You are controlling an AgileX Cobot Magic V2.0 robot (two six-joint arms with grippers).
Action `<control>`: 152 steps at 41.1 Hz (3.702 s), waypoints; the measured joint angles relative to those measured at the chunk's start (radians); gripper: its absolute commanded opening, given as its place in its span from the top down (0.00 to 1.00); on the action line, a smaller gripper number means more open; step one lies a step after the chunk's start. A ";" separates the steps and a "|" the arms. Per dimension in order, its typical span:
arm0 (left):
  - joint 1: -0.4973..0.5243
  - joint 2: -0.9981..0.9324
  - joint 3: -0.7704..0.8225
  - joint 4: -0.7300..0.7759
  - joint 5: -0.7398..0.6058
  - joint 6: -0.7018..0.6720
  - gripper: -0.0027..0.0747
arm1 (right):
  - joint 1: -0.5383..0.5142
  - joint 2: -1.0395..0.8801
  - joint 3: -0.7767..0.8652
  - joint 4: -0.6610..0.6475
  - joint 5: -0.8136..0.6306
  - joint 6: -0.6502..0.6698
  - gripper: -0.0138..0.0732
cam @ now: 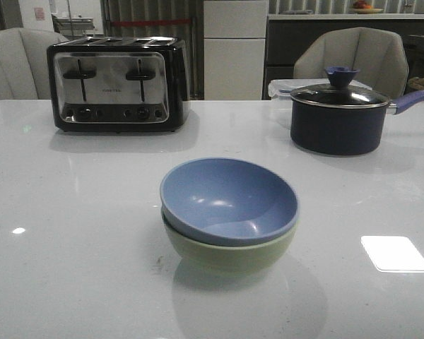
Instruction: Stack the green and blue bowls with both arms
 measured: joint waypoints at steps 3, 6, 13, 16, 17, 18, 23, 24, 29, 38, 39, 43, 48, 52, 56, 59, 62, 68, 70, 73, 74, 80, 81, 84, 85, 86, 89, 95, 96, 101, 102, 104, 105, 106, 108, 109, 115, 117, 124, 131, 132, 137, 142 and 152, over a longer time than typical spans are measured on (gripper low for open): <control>0.017 0.000 0.000 0.000 -0.002 0.000 0.85 | 0.000 0.000 0.000 0.000 0.001 0.000 0.81; 0.022 0.000 0.000 0.000 -0.002 0.000 0.85 | 0.000 0.000 0.000 0.000 0.001 0.000 0.81; 0.027 0.000 0.000 0.000 0.000 0.000 0.85 | 0.000 0.000 0.000 0.000 0.001 0.000 0.81; 0.040 0.000 0.000 0.000 0.000 0.000 0.85 | 0.000 0.000 0.000 0.000 0.001 0.000 0.81; 0.046 0.000 0.000 0.000 0.000 0.000 0.85 | 0.000 0.000 0.000 0.000 0.001 0.000 0.81; 0.054 0.000 0.000 -0.002 0.000 0.000 0.85 | 0.000 0.000 0.000 0.000 0.001 0.000 0.81; 0.070 0.000 0.000 -0.002 0.000 0.000 0.85 | 0.000 0.000 0.000 0.000 0.001 0.000 0.81; 0.070 0.000 0.000 -0.002 0.001 0.000 0.85 | 0.000 0.000 0.000 0.000 0.001 0.000 0.81; 0.070 0.000 0.000 -0.002 0.001 0.000 0.85 | 0.000 0.000 0.000 0.000 0.001 0.000 0.81; 0.070 0.000 0.000 -0.002 0.001 0.000 0.85 | 0.000 0.000 0.000 0.000 0.001 0.000 0.81; 0.070 0.000 0.000 -0.002 0.001 0.000 0.85 | 0.000 0.000 0.000 0.000 0.001 0.000 0.81; 0.070 0.000 0.000 -0.002 0.001 0.000 0.85 | 0.000 0.000 0.000 0.000 0.001 0.000 0.81; 0.070 0.000 0.000 -0.002 0.001 0.000 0.85 | 0.000 0.000 0.000 0.000 0.001 0.000 0.81; 0.070 0.000 0.000 -0.002 0.001 0.000 0.85 | 0.000 0.000 0.000 0.000 0.001 0.000 0.81; 0.070 0.000 0.000 -0.002 0.001 0.000 0.85 | 0.000 -0.005 0.000 0.000 0.002 0.000 0.81; 0.070 0.000 0.000 -0.002 0.001 0.000 0.85 | -0.026 -0.033 0.004 0.000 -0.002 0.000 0.81; 0.070 0.000 0.000 -0.002 0.001 0.000 0.85 | -0.083 -0.074 0.025 0.000 -0.042 0.000 0.81; 0.070 0.000 0.000 -0.002 0.001 0.000 0.85 | -0.266 -0.210 0.131 0.000 -0.259 0.000 0.81; 0.070 0.000 0.000 -0.002 0.001 0.000 0.85 | -0.311 -0.251 0.177 0.000 -0.323 0.000 0.81; 0.070 0.000 0.000 -0.002 0.001 0.000 0.85 | -0.382 -0.326 0.255 0.000 -0.433 0.000 0.81; 0.070 0.000 0.000 -0.002 0.001 0.000 0.85 | -0.404 -0.354 0.284 0.000 -0.468 0.000 0.81; 0.070 0.000 0.000 -0.002 0.001 0.000 0.85 | -0.474 -0.479 0.428 0.000 -0.601 0.000 0.81; 0.070 0.000 0.000 -0.002 0.001 0.000 0.85 | -0.478 -0.497 0.452 0.000 -0.619 0.000 0.81; 0.070 0.000 0.000 -0.002 0.001 0.000 0.85 | -0.480 -0.539 0.511 0.000 -0.659 0.000 0.81; 0.070 0.000 0.000 -0.002 0.001 0.000 0.85 | -0.482 -0.548 0.525 0.000 -0.669 0.000 0.81; 0.070 0.000 0.000 -0.002 0.001 0.000 0.85 | -0.482 -0.560 0.543 0.000 -0.684 0.000 0.81; 0.070 0.000 0.000 -0.002 0.001 0.000 0.85 | -0.482 -0.583 0.588 0.002 -0.719 0.000 0.81; 0.070 0.000 0.000 -0.002 0.001 0.000 0.85 | -0.482 -0.593 0.630 0.011 -0.773 0.000 0.81; 0.070 0.000 0.000 -0.002 0.001 0.000 0.85 | -0.482 -0.593 0.630 0.012 -0.778 0.000 0.81; 0.070 0.000 0.000 -0.002 0.009 0.000 0.85 | -0.482 -0.593 0.630 0.013 -0.803 0.000 0.81; 0.070 0.000 0.000 -0.002 0.009 0.000 0.85 | -0.482 -0.593 0.630 0.013 -0.803 0.000 0.81; 0.070 0.000 0.000 -0.002 0.009 0.000 0.85 | -0.482 -0.593 0.630 0.013 -0.804 0.000 0.81; 0.070 0.000 0.000 -0.002 0.009 0.000 0.85 | -0.482 -0.593 0.630 0.013 -0.804 0.000 0.81; 0.070 0.000 0.000 -0.002 0.009 0.000 0.85 | -0.482 -0.593 0.630 0.013 -0.804 0.000 0.81; 0.070 0.000 0.000 -0.002 0.009 0.000 0.85 | -0.482 -0.593 0.630 0.013 -0.806 0.000 0.81; 0.070 0.000 0.000 -0.002 0.009 0.000 0.85 | -0.482 -0.593 0.630 0.013 -0.806 0.000 0.81; 0.070 0.000 0.000 -0.002 0.009 0.000 0.85 | -0.482 -0.593 0.630 0.010 -0.824 0.000 0.81; 0.070 0.000 0.000 -0.002 0.009 0.000 0.85 | -0.482 -0.593 0.630 -0.025 -0.838 0.021 0.81; 0.070 0.000 0.000 -0.002 0.009 0.000 0.85 | -0.482 -0.593 0.630 -0.238 -0.894 0.232 0.81; 0.070 0.000 0.000 -0.002 0.009 0.000 0.85 | -0.482 -0.593 0.630 -0.216 -0.903 0.308 0.81; 0.070 0.000 0.000 -0.002 0.009 0.000 0.85 | -0.482 -0.593 0.630 -0.214 -0.903 0.308 0.81; 0.070 0.000 0.000 -0.002 0.009 0.000 0.85 | -0.482 -0.593 0.630 -0.212 -0.903 0.309 0.81; 0.070 0.000 0.000 -0.002 0.009 0.000 0.85 | -0.482 -0.595 0.630 -0.211 -0.903 0.312 0.81; 0.070 0.000 0.000 -0.002 0.009 0.000 0.85 | -0.482 -0.595 0.630 -0.211 -0.903 0.312 0.81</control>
